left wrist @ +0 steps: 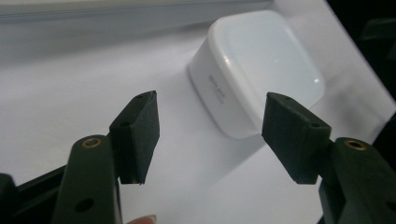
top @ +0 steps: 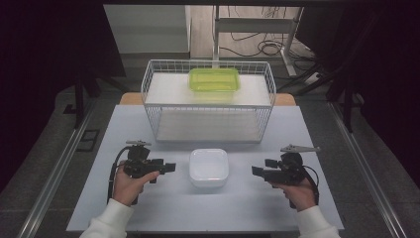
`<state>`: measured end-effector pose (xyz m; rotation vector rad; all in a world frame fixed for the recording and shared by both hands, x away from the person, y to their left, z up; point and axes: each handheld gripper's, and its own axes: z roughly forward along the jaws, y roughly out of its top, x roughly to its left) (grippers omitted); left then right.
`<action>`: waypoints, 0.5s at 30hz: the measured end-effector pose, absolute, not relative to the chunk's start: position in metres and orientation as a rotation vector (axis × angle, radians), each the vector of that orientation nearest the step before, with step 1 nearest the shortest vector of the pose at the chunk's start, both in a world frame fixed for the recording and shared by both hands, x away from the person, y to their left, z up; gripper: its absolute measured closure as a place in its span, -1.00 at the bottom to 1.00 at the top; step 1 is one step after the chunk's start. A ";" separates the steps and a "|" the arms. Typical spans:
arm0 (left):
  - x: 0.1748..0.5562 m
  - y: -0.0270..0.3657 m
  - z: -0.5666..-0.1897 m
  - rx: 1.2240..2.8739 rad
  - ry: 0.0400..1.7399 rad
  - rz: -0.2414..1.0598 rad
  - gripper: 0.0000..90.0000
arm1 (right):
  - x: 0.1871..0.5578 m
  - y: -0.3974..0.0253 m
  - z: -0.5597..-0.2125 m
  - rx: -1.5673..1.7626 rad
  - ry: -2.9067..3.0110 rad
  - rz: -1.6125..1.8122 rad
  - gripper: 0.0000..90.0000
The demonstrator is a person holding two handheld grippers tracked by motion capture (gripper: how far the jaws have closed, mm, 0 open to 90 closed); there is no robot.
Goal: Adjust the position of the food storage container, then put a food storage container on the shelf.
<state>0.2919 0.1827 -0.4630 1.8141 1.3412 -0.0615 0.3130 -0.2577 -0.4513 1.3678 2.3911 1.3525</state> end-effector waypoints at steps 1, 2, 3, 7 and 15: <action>0.292 0.183 -0.463 1.807 1.340 -0.066 -0.22 | 0.313 -0.256 -0.451 1.371 2.399 1.351 -0.41; 0.292 0.183 -0.463 1.797 1.346 -0.070 -0.22 | 0.313 -0.255 -0.452 1.372 2.409 1.353 -0.41; 0.293 0.183 -0.463 1.791 1.349 -0.077 -0.23 | 0.314 -0.254 -0.453 1.372 2.411 1.359 -0.40; 0.299 0.179 -0.467 1.777 1.348 -0.125 -0.24 | 0.316 -0.248 -0.455 1.401 2.441 1.390 -0.38; 0.312 0.160 -0.478 1.774 1.355 -0.210 -0.20 | 0.330 -0.225 -0.459 1.451 2.486 1.446 -0.28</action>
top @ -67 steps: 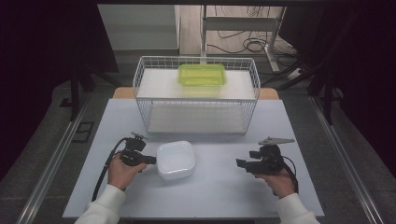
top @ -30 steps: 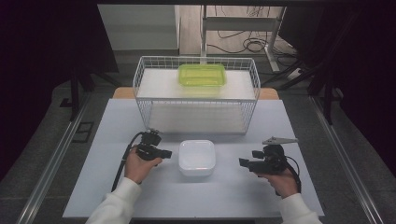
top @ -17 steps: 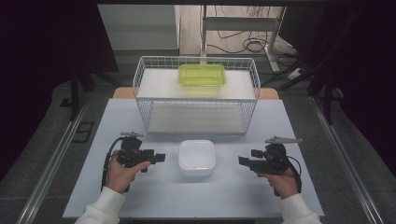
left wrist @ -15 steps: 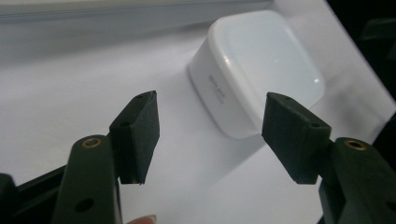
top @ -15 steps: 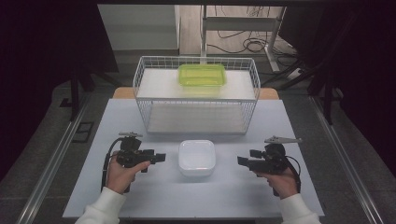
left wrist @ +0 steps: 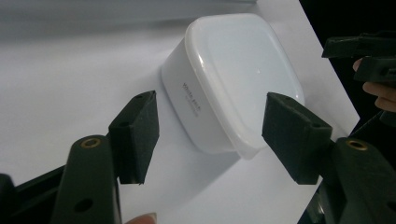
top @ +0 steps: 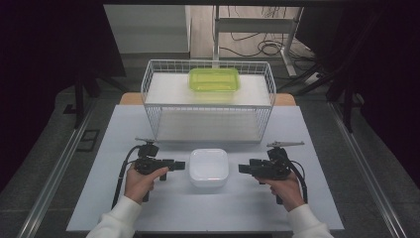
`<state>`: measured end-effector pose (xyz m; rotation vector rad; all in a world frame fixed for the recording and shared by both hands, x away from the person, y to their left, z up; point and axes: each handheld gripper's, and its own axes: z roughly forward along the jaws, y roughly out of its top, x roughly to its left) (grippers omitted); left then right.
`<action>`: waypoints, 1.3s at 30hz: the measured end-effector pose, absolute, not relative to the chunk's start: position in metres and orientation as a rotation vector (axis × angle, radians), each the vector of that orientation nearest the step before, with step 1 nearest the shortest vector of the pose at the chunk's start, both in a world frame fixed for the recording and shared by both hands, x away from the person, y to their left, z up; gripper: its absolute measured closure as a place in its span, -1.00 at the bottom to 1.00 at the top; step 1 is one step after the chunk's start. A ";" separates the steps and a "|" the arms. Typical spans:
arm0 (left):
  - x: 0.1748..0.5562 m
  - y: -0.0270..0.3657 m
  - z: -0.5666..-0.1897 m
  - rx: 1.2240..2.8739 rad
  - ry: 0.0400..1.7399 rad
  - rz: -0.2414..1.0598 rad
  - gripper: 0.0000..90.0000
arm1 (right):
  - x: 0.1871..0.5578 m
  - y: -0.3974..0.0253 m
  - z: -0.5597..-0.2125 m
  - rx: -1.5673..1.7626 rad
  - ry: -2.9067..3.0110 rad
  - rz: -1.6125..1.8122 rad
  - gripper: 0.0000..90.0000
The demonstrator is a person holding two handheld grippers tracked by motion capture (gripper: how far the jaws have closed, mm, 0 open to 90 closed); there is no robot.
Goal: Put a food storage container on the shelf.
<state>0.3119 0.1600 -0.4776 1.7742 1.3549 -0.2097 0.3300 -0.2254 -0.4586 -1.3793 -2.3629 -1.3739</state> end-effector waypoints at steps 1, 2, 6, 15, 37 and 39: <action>0.314 0.157 -0.479 1.768 1.353 -0.230 -0.19 | 0.332 -0.223 -0.459 -1.381 -2.355 -1.370 -0.27; 0.316 0.155 -0.480 1.762 1.353 -0.239 -0.19 | 0.335 -0.220 -0.461 -1.382 -2.343 -1.367 -0.25; 0.321 0.149 -0.483 1.760 1.359 -0.272 -0.16 | 0.343 -0.214 -0.467 -1.398 -2.284 -1.351 -0.19; 0.331 0.148 -0.493 1.698 1.381 -0.366 -0.07 | 0.354 -0.207 -0.478 -1.409 -2.216 -1.319 -0.09; 0.334 0.145 -0.511 1.647 1.361 -0.488 0.39 | 0.365 -0.191 -0.500 -1.384 -2.089 -1.270 0.28; 0.333 0.145 -0.511 1.645 1.368 -0.478 0.47 | 0.364 -0.190 -0.501 -1.397 -2.084 -1.263 0.33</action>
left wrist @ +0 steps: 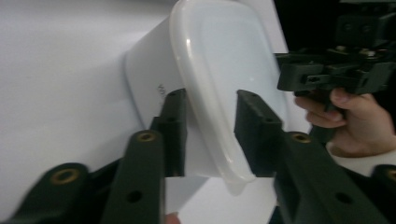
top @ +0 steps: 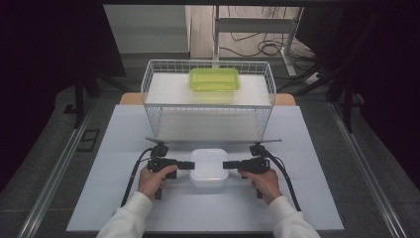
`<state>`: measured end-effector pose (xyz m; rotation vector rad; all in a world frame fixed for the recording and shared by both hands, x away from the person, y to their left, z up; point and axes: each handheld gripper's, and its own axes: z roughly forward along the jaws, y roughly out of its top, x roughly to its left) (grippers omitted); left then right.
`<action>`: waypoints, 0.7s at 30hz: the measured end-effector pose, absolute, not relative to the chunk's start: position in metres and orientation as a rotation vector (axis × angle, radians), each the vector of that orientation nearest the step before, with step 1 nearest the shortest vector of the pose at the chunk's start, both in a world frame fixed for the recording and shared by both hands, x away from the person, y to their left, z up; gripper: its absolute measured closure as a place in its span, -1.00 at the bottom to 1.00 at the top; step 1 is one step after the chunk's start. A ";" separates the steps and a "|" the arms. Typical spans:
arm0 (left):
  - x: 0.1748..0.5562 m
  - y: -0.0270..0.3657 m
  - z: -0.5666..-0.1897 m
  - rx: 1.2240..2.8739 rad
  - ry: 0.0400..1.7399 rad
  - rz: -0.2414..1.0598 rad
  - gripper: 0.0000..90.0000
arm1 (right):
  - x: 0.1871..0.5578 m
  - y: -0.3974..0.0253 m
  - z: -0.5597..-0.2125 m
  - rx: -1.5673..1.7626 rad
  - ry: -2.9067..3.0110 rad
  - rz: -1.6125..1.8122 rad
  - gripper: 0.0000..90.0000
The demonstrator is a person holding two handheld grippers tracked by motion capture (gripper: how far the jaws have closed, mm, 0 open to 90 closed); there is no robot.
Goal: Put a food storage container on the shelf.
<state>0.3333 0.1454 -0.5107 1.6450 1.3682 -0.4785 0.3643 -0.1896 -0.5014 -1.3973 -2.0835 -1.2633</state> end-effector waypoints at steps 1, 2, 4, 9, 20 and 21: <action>0.333 0.146 -0.510 1.636 1.372 -0.477 0.51 | 0.364 -0.191 -0.501 -1.407 -2.070 -1.263 0.40; 0.332 0.147 -0.510 1.634 1.371 -0.483 0.54 | 0.364 -0.192 -0.500 -1.413 -2.062 -1.273 0.46; 0.331 0.148 -0.510 1.624 1.367 -0.497 0.56 | 0.362 -0.193 -0.499 -1.419 -2.048 -1.270 0.50; 0.326 0.150 -0.509 1.618 1.353 -0.497 0.62 | 0.357 -0.195 -0.497 -1.424 -2.034 -1.283 0.55; 0.319 0.155 -0.502 1.611 1.325 -0.469 0.78 | 0.349 -0.193 -0.489 -1.381 -2.114 -1.339 0.68; 0.318 0.154 -0.501 1.617 1.322 -0.459 0.78 | 0.348 -0.193 -0.488 -1.380 -2.117 -1.341 0.68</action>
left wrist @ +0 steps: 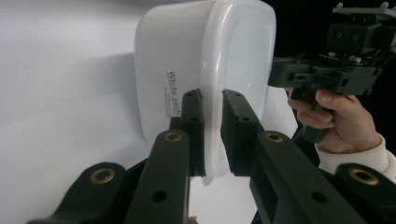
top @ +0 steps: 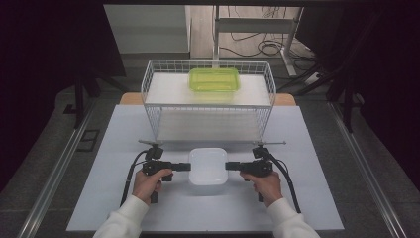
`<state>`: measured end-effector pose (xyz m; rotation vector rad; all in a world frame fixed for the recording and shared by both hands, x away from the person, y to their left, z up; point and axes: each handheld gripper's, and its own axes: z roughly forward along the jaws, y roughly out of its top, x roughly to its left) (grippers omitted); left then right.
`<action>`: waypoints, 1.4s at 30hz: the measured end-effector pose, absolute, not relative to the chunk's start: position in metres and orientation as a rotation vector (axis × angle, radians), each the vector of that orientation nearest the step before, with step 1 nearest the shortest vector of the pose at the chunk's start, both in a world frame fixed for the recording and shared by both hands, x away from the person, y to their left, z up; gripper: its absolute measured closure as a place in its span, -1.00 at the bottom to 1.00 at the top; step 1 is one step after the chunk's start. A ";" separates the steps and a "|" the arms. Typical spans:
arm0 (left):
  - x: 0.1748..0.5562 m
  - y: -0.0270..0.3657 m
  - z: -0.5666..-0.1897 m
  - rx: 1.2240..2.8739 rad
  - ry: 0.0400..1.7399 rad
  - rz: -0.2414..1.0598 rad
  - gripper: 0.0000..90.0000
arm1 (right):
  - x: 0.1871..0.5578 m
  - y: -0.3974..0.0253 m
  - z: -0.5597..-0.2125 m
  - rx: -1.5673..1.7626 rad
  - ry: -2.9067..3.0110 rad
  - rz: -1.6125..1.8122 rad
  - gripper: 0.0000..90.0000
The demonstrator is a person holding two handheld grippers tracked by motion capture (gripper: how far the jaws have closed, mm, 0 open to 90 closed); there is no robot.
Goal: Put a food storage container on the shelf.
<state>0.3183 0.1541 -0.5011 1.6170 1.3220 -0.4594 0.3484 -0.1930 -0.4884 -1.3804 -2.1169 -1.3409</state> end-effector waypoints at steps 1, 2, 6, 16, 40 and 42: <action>0.318 0.154 -0.501 1.619 1.320 -0.457 0.78 | 0.348 -0.193 -0.488 -1.377 -2.128 -1.339 0.68; 0.318 0.154 -0.501 1.619 1.318 -0.459 0.78 | 0.348 -0.193 -0.488 -1.378 -2.129 -1.340 0.68; 0.317 0.154 -0.500 1.619 1.308 -0.455 0.78 | 0.348 -0.194 -0.486 -1.361 -2.138 -1.356 0.68; 0.316 0.155 -0.475 1.631 1.269 -0.393 0.78 | 0.345 -0.194 -0.467 -1.323 -2.157 -1.434 0.68; 0.321 0.155 -0.398 1.608 1.179 -0.281 0.78 | 0.348 -0.194 -0.387 -1.237 -2.241 -1.592 0.68; 0.321 0.155 -0.389 1.608 1.168 -0.265 0.78 | 0.349 -0.194 -0.377 -1.233 -2.246 -1.601 0.68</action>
